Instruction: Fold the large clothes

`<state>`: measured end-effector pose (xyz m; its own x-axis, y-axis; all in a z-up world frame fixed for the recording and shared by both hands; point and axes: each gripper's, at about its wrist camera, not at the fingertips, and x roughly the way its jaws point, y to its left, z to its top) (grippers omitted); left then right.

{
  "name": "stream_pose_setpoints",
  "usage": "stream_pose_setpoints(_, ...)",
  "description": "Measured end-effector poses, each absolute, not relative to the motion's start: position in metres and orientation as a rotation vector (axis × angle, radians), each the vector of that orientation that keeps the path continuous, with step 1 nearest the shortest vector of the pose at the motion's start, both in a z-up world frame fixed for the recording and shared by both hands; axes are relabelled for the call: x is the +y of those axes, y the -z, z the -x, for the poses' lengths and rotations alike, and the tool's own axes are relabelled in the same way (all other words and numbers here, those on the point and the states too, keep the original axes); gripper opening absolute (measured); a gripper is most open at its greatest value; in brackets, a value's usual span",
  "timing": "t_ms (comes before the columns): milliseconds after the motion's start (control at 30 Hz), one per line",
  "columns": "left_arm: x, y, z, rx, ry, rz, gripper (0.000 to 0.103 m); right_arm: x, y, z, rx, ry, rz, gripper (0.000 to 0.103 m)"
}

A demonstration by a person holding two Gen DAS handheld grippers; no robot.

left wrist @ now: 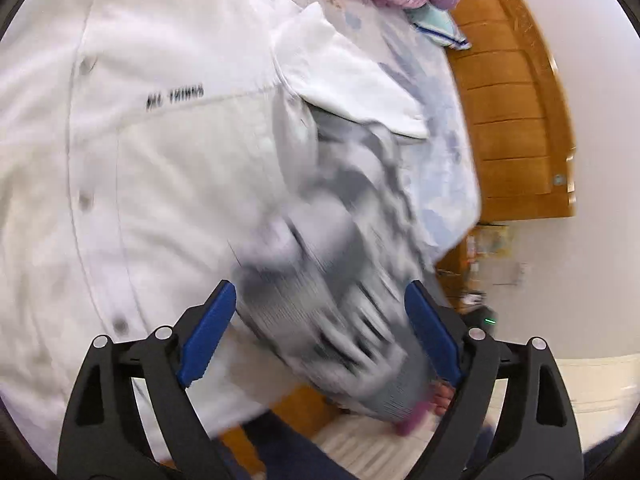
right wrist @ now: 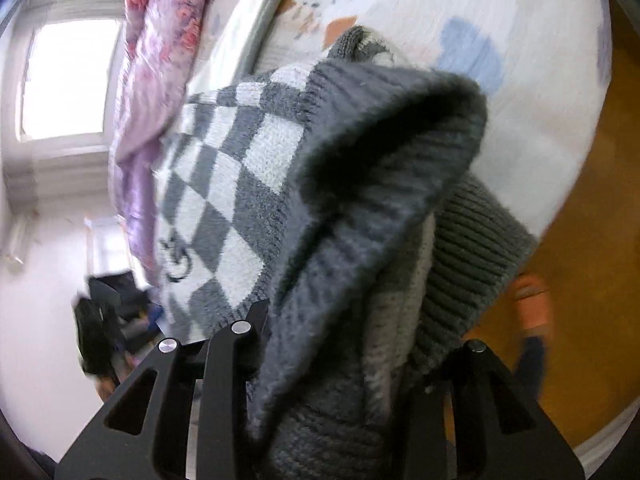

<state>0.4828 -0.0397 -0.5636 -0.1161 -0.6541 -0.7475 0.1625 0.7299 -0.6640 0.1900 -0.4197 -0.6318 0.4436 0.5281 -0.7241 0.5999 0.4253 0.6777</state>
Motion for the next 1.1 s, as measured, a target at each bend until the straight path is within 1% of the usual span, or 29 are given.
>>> stream_pose_setpoints(67, -0.059, 0.579, -0.494, 1.573, 0.772, 0.413, 0.086, -0.431, 0.633, -0.185, 1.237, 0.062, -1.166, 0.029)
stream_pose_setpoints(133, -0.087, 0.602, -0.503, 1.655, 0.834, 0.433, 0.086, -0.436, 0.634, -0.185, 1.268, 0.064, -1.137, 0.029)
stream_pose_setpoints(200, -0.11, 0.622, -0.509, 1.701, 0.853, 0.419, 0.086, -0.439, 0.637, -0.185, 1.289, 0.054, -1.115, 0.029)
stream_pose_setpoints(267, -0.126, 0.634, -0.507, 1.737, 0.874, 0.395, 0.086, -0.444, 0.638, -0.19, 1.299, 0.044, -1.116, 0.029)
stream_pose_setpoints(300, -0.138, 0.647, -0.505, 1.783, 0.885, 0.377, 0.087, -0.444, 0.641, -0.197, 1.305, 0.048, -1.115, 0.03)
stream_pose_setpoints(367, -0.15, 0.667, -0.499, 1.842, 0.854, 0.316, 0.09, -0.443, 0.643, -0.201, 1.314, 0.048, -1.118, 0.03)
stream_pose_setpoints(433, -0.154, 0.683, -0.502, 1.891, 0.824, 0.328, 0.091, -0.445, 0.647, -0.213, 1.322, 0.051, -1.115, 0.03)
stream_pose_setpoints(500, -0.154, 0.69, -0.505, 1.926, 0.813, 0.351, 0.089, -0.444, 0.644, -0.217, 1.338, 0.059, -1.096, 0.03)
stream_pose_setpoints(533, -0.15, 0.688, -0.504, 1.924, 0.823, 0.335, 0.08, -0.44, 0.634, -0.215, 1.353, 0.061, -1.072, 0.03)
stream_pose_setpoints(567, -0.154, 0.687, -0.504, 1.917, 0.83, 0.306, 0.076, -0.436, 0.631, -0.226, 1.361, 0.064, -1.054, 0.03)
stream_pose_setpoints(600, -0.158, 0.685, -0.504, 1.907, 0.824, 0.268, 0.064, -0.436, 0.627, -0.229, 1.368, 0.065, -1.034, 0.03)
stream_pose_setpoints(633, -0.163, 0.678, -0.504, 1.875, 0.817, 0.224, 0.055, -0.436, 0.625, -0.226, 1.374, 0.06, -1.004, 0.03)
stream_pose_setpoints(700, -0.169, 0.664, -0.498, 1.805, 0.82, 0.138, 0.048, -0.436, 0.614, -0.234, 1.373, 0.054, -0.93, 0.03)
stream_pose_setpoints(767, -0.17, 0.656, -0.494, 1.772, 0.803, 0.131, 0.045, -0.437, 0.599, -0.243, 1.364, 0.046, -0.871, 0.029)
stream_pose_setpoints(867, -0.163, 0.649, -0.489, 1.738, 0.788, 0.207, 0.04, -0.443, 0.565, -0.26, 1.332, 0.008, -0.687, 0.029)
stream_pose_setpoints(900, -0.165, 0.645, -0.487, 1.714, 0.792, 0.245, 0.037, -0.446, 0.556, -0.269, 1.311, -0.006, -0.635, 0.029)
stream_pose_setpoints(967, -0.17, 0.639, -0.489, 1.678, 0.799, 0.304, 0.036, -0.456, 0.539, -0.28, 1.261, -0.037, -0.555, 0.029)
stream_pose_setpoints(1033, -0.188, 0.635, -0.497, 1.649, 0.783, 0.326, 0.036, -0.473, 0.524, -0.292, 1.206, -0.046, -0.477, 0.029)
stream_pose_setpoints(1100, -0.218, 0.634, -0.509, 1.611, 0.792, 0.349, 0.036, -0.495, 0.522, -0.298, 1.173, -0.027, -0.448, 0.029)
